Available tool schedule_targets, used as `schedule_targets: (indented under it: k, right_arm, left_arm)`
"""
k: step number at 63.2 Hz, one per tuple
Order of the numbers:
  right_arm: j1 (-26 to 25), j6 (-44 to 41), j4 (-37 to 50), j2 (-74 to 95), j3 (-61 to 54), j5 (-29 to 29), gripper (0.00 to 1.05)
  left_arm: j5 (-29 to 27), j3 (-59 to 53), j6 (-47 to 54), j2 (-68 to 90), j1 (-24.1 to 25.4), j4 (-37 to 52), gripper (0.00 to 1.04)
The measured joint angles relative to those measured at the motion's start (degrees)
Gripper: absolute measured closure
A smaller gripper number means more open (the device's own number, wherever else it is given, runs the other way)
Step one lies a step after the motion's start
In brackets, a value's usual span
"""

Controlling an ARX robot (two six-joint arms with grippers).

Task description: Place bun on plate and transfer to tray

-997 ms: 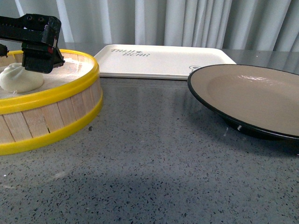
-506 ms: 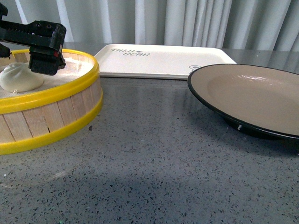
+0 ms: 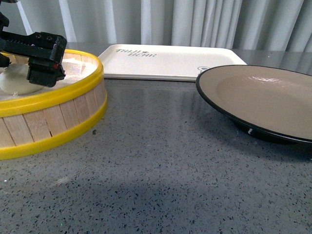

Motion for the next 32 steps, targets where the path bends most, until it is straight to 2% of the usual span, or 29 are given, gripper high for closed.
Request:
schedule_targets:
  k: [24, 30, 32]
  right_arm:
    - [0.0, 0.0, 0.0, 0.0, 0.0, 0.0, 0.08]
    - [0.0, 0.0, 0.0, 0.0, 0.0, 0.0, 0.08]
    - [0.0, 0.0, 0.0, 0.0, 0.0, 0.0, 0.08]
  left_arm:
    - [0.2, 1.0, 0.1, 0.0, -0.2, -0.8, 0.91]
    - [0.2, 1.5, 0.1, -0.1, -0.3, -1.1, 1.01]
    - [0.3, 1.6, 0.2, -0.2, -0.3, -1.1, 1.01]
